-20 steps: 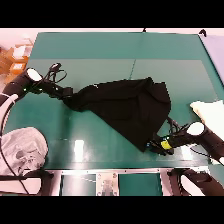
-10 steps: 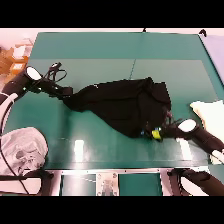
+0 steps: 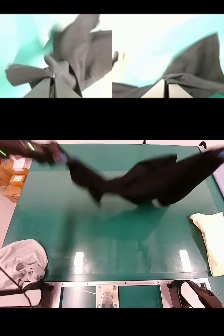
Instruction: Fold the shirts.
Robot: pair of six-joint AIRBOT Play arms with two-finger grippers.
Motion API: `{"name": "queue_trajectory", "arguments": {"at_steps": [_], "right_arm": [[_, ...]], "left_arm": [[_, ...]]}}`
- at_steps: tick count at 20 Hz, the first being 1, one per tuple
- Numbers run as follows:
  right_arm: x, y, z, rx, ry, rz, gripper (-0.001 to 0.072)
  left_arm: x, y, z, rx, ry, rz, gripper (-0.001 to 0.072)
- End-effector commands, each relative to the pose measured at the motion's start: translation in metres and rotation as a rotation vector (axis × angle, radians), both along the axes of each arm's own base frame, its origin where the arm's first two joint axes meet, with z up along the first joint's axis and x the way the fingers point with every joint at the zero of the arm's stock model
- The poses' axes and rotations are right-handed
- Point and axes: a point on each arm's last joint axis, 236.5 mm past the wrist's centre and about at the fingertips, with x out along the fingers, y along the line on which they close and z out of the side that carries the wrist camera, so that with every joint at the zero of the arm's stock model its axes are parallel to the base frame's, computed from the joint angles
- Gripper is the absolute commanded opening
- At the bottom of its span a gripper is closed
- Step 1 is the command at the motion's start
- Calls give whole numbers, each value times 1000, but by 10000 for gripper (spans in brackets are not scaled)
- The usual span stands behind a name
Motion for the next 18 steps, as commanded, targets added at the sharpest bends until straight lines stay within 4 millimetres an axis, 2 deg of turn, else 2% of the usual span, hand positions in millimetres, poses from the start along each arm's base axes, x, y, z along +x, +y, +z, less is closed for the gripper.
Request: {"name": "queue_trajectory", "arguments": {"at_steps": [1,2,3,6,9,10,11,12,14,16,17,18], "right_arm": [[-64,-12,124,-147,-272,-153,14],[-75,-10,140,-160,-312,-174,14],[-84,-5,153,-179,-351,-180,14],[-100,13,177,-186,-429,-150,14],[-101,23,177,-166,-430,-107,14],[-101,24,175,-167,-422,-102,14],[-100,25,172,-169,-412,-94,14],[-97,26,166,-161,-395,-80,14],[-81,25,142,-116,-329,-27,14],[-53,18,99,-34,-225,30,14],[-34,14,70,8,-161,52,14],[-14,12,34,56,-87,79,14]], "left_arm": [[-47,40,177,-271,-327,187,36],[-65,56,197,-282,-377,245,36],[-82,67,208,-264,-412,280,37],[-133,70,240,-234,-535,325,37],[-189,58,275,-204,-710,333,36],[-203,55,281,-182,-754,337,37],[-207,56,280,-158,-766,352,37],[-208,57,276,-125,-763,367,36],[-185,71,243,-45,-652,411,37],[-147,86,188,-14,-483,429,36],[-125,94,155,-13,-398,432,36],[-99,101,113,-15,-308,433,36]]}}
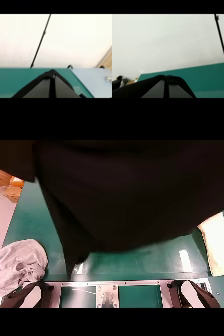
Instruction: Fold the shirts.
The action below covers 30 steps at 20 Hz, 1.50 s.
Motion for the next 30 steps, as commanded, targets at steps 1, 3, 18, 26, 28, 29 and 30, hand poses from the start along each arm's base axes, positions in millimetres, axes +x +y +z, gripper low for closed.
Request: {"name": "queue_trajectory", "arguments": {"at_steps": [1,3,18,26,28,29,30], "right_arm": [[55,-1,-102,129,205,104,14],[99,-4,-185,212,348,106,14],[213,-56,-457,359,879,113,262],[99,-61,-465,298,1077,174,251],[71,-50,-476,333,1122,165,251],[56,-45,-482,350,1146,153,251],[43,-42,-486,361,1161,141,251]], "left_arm": [[66,18,-119,-20,255,9,36],[118,9,-207,-42,358,8,37],[260,12,-406,-10,744,-186,667],[154,35,-526,-15,1146,-335,665],[152,17,-553,7,1152,-316,662],[153,6,-563,33,1140,-313,524],[155,-5,-569,65,1120,-315,421]]}}
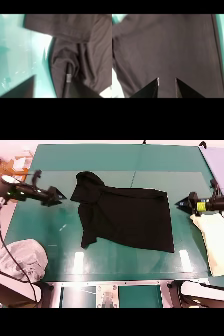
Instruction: Fold the shirts.
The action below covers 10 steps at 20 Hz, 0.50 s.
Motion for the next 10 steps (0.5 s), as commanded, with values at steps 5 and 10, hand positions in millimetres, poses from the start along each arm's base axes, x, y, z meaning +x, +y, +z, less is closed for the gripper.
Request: {"name": "queue_trajectory", "arguments": {"at_steps": [5,10], "right_arm": [[-90,11,-8,1,56,-124,252],[-130,18,-7,-25,120,-176,252]], "left_arm": [[-17,-68,-71,93,24,-121,437],[2,-83,-67,22,-9,-47,156]]}}
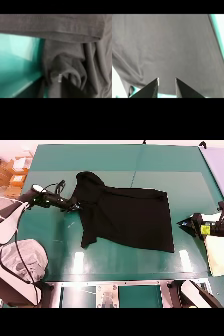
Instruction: Fold the shirts.
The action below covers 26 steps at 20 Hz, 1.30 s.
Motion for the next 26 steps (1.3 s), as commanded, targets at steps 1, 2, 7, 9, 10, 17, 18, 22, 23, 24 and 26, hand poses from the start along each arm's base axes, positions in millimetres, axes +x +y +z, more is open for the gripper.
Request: {"name": "queue_trajectory", "arguments": {"at_steps": [1,2,7,9,10,17,18,22,23,24,26], "right_arm": [[-40,2,-18,-18,138,-39,277],[-54,-5,-31,-51,214,-54,377],[-100,-8,-78,-82,421,-117,511],[-102,7,-98,-25,413,-151,510],[-101,14,-109,-6,394,-161,508],[-72,8,-132,-19,226,-290,491],[-67,3,-132,-29,211,-311,491],[-52,-4,-137,-16,169,-349,356],[-46,3,-136,19,149,-331,286],[-41,12,-134,47,125,-303,182],[-34,21,-127,63,92,-253,17]], "left_arm": [[13,-15,6,-58,-41,36,38],[9,-20,12,-85,-33,9,37],[-29,36,27,26,104,-70,36],[-51,62,34,49,167,-73,36],[-63,71,35,40,202,-59,36],[-122,90,2,82,345,-26,37],[-118,90,3,78,335,-12,37],[-111,89,2,74,314,8,37],[-110,87,4,64,311,10,37],[-109,85,5,54,308,15,37],[-105,82,11,32,300,18,37]]}}
